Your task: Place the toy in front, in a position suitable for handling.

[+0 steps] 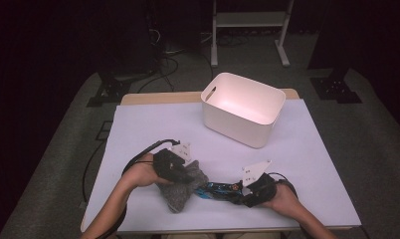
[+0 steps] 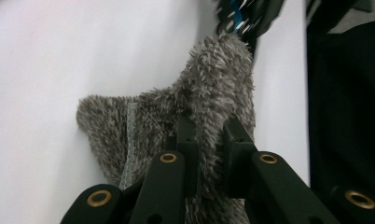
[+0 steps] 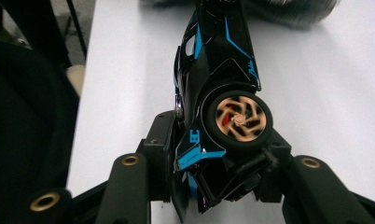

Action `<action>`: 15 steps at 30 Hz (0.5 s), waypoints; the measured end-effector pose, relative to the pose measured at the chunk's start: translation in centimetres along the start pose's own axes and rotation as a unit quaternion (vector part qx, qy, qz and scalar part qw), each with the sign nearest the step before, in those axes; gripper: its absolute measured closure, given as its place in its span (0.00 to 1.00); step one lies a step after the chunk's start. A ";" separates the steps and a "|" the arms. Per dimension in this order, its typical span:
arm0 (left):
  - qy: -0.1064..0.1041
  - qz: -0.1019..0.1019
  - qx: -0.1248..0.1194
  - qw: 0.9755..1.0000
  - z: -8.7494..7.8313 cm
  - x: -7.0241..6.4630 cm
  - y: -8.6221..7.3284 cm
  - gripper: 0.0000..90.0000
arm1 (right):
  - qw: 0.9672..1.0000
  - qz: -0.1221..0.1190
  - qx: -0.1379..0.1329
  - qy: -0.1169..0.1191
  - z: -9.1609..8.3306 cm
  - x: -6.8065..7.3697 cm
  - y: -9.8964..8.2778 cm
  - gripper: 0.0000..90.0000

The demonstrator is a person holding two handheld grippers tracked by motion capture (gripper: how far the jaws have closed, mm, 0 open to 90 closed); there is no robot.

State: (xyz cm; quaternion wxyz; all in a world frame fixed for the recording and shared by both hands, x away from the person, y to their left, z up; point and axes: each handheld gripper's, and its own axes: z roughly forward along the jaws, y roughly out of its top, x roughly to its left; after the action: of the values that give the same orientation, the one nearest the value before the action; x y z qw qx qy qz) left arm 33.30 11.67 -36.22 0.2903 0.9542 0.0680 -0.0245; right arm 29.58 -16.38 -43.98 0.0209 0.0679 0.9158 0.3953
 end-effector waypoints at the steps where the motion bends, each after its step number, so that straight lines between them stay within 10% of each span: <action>1: -0.001 0.003 -0.001 1.000 0.1 -0.1 0.4 0.90 | 1.000 -0.002 0.001 -0.003 0.1 0.0 0.1 0.63; 7: -0.004 0.026 0.014 1.000 1.1 -0.4 2.0 0.89 | 1.000 0.018 -0.010 0.010 0.1 -0.6 0.2 0.47; 15: -0.006 0.047 0.021 0.999 1.6 -1.1 3.6 0.91 | 1.000 0.022 -0.011 0.009 -0.4 -0.7 -0.6 0.62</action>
State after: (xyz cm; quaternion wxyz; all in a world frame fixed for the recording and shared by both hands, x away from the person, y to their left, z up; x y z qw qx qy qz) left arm 32.70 7.73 -35.47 0.2712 0.9621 0.0207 -0.0183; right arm 30.13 -17.14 -44.12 0.0046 0.0840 0.9098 0.4064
